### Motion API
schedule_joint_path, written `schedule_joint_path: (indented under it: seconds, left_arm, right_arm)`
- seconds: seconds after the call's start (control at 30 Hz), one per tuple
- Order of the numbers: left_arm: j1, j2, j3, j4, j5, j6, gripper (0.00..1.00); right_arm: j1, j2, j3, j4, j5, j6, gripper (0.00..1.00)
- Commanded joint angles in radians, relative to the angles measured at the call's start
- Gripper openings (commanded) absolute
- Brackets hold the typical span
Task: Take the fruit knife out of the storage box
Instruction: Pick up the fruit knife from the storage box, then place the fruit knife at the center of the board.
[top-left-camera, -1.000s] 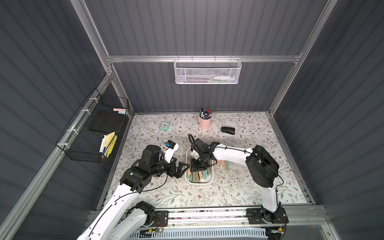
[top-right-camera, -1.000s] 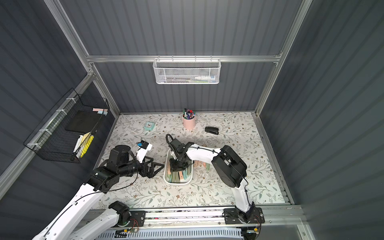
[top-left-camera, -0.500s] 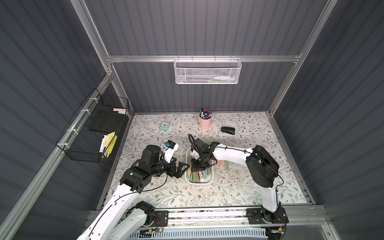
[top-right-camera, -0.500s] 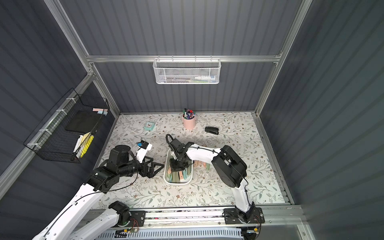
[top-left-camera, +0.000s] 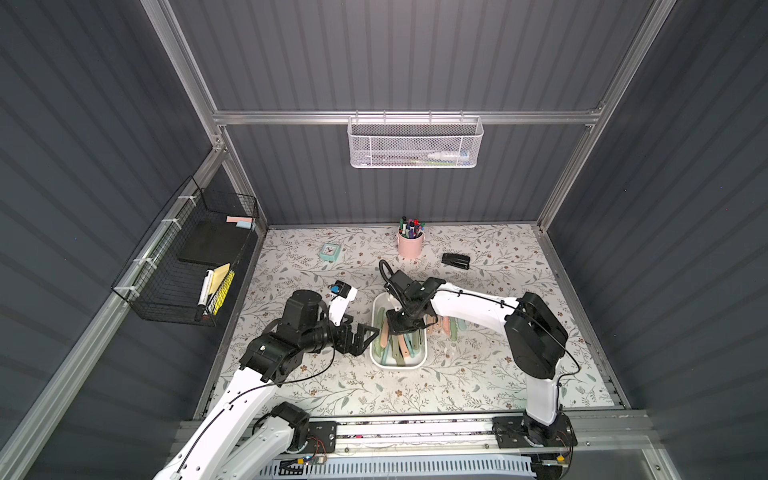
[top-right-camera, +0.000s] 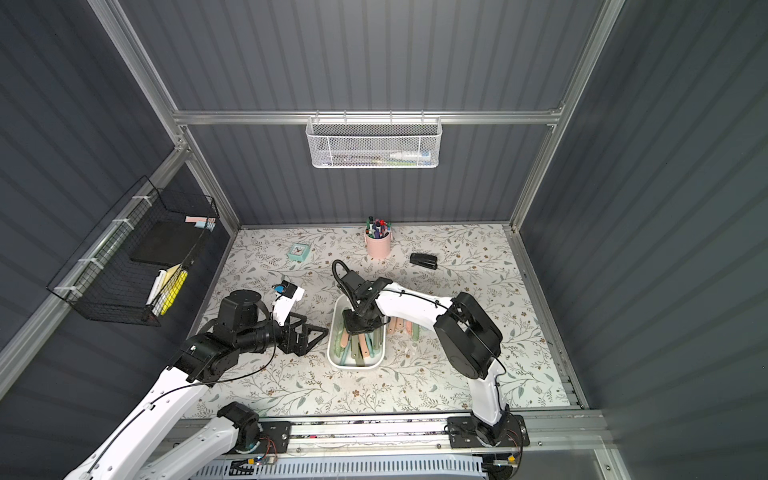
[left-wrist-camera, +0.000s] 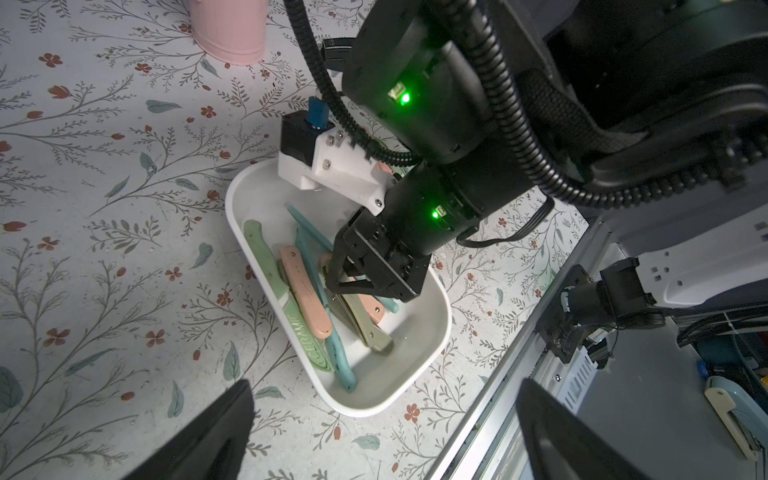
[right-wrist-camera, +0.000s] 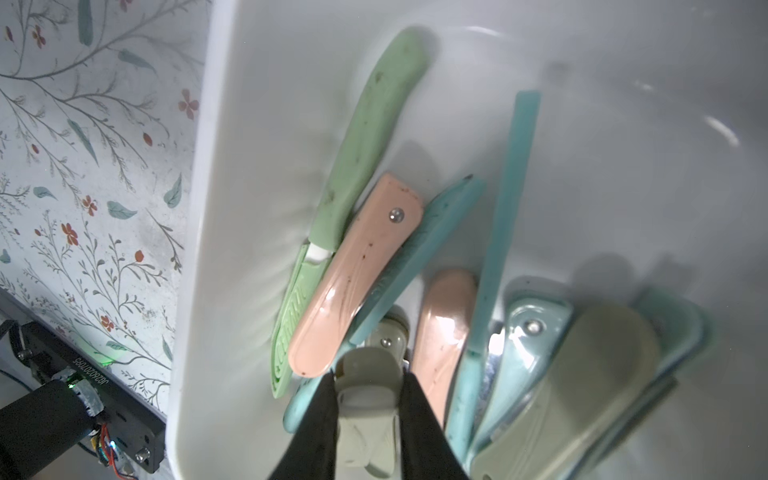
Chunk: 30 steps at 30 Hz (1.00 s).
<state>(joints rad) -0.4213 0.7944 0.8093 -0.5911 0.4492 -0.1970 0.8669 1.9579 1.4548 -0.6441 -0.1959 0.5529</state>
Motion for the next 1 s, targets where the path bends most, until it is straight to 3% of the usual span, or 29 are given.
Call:
schedule_joint_path:
  seconds: [0.0,0.53,0.97]
  left_arm:
    - [0.006,-0.004,-0.002,0.0,-0.005,0.021,1.0]
    - [0.006,0.008,-0.004,0.008,0.055,0.033,0.99]
    - [0.006,0.029,-0.002,0.014,0.074,0.031,0.99]
  right_arm:
    - [-0.012,-0.021,0.022,-0.042,0.035,-0.011,0.24]
    - [-0.107,-0.111,0.029,-0.056,-0.004,-0.038,0.24]
    - [-0.366,-0.285,-0.047,-0.198,-0.063,-0.144,0.24]
